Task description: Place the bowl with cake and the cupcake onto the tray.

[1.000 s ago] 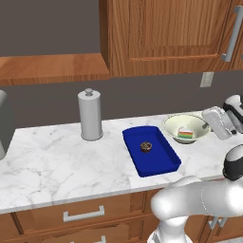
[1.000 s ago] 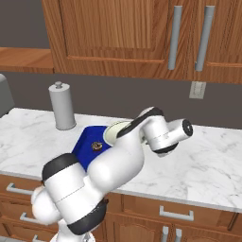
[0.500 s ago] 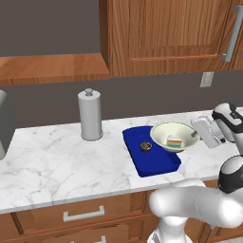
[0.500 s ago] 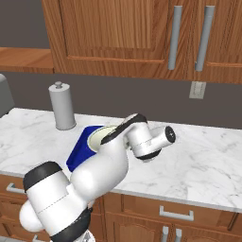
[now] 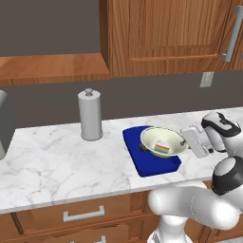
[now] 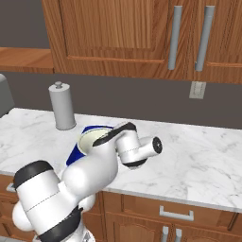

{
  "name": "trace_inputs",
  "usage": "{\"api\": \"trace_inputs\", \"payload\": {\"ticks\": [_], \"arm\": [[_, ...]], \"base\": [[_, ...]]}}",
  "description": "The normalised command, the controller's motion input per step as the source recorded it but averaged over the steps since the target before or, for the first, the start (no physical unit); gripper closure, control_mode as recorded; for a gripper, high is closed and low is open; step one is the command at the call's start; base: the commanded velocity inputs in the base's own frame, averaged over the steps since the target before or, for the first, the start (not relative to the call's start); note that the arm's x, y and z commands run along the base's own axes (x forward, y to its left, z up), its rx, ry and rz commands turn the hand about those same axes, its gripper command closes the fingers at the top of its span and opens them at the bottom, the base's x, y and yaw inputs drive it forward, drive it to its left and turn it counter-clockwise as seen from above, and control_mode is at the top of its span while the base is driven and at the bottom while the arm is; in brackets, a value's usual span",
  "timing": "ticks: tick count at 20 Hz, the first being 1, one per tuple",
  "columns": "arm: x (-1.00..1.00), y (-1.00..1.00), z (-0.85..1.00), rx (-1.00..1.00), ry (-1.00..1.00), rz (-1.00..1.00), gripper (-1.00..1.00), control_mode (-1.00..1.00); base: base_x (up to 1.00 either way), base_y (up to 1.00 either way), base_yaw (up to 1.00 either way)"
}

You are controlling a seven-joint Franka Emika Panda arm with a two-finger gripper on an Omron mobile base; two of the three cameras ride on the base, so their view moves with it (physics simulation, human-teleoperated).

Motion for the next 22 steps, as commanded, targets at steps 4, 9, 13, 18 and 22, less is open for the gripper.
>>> {"api": "trace_inputs", "payload": {"ticks": [4, 9, 13, 18, 22], "arm": [[-0.03, 0.18, -0.32, 0.08, 0.03, 0.03, 1.0, -1.0], [-0.26, 0.04, -0.09, 0.06, 0.0, 0.03, 1.0, -1.0], [-0.52, 0.01, 0.13, 0.04, 0.0, 0.02, 1.0, -1.0], [-0.29, 0.18, 0.31, 0.07, 0.0, 0.0, 1.0, -1.0], [-0.01, 0.24, 0.0, 0.03, 0.02, 0.0, 1.0, -1.0]], "base": [[0.0, 0.0, 0.0], [0.0, 0.0, 0.0], [0.0, 0.0, 0.0], [0.0, 0.0, 0.0], [0.0, 0.0, 0.0]]}}
